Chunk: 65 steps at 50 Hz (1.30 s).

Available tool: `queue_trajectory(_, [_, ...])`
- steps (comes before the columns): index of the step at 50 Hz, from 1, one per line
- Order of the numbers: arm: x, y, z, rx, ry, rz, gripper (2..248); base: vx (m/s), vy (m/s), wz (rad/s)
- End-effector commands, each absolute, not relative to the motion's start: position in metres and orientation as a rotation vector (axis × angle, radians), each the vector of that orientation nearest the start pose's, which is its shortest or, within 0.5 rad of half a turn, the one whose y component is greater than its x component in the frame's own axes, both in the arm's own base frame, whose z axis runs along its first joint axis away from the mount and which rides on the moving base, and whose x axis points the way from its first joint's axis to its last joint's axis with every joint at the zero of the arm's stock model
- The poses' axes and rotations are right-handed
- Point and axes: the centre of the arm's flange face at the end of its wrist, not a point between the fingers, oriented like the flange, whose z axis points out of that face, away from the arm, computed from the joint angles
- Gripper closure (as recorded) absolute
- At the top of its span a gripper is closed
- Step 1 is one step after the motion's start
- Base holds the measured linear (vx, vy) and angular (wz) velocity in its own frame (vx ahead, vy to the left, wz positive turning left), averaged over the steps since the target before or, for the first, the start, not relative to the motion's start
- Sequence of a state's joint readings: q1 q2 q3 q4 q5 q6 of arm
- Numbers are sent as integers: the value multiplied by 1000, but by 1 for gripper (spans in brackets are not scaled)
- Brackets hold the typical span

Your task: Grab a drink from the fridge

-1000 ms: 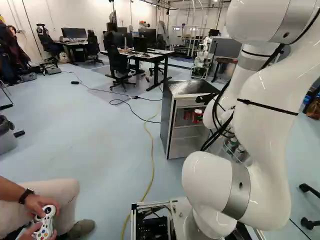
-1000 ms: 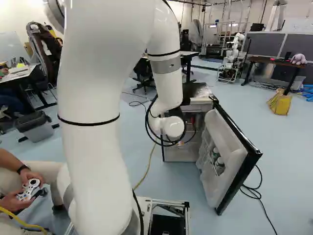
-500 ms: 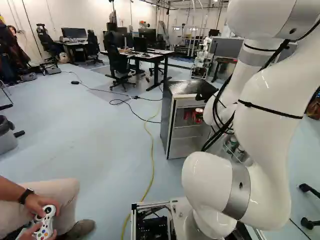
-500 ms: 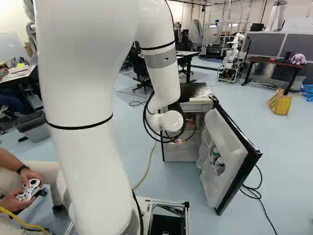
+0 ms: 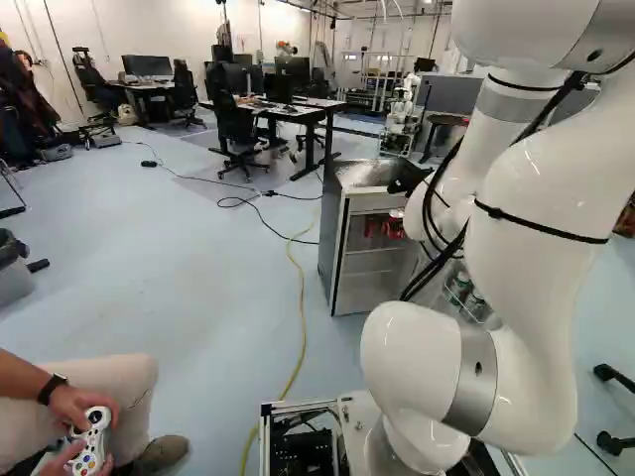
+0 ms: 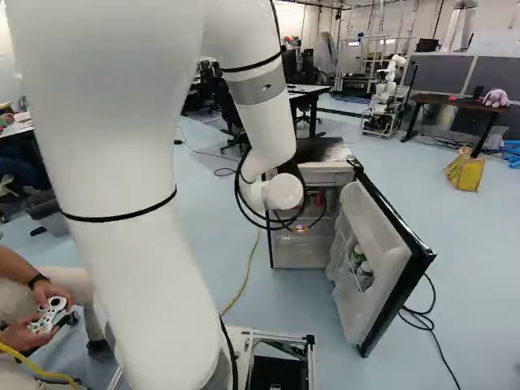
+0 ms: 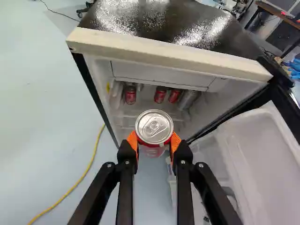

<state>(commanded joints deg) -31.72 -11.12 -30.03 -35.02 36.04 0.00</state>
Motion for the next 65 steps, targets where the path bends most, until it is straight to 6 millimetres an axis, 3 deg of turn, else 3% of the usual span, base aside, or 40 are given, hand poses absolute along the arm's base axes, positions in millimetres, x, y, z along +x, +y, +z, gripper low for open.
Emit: queue_trajectory(65, [387,-189,409,-2904,-274,-1688,162,0,0,0])
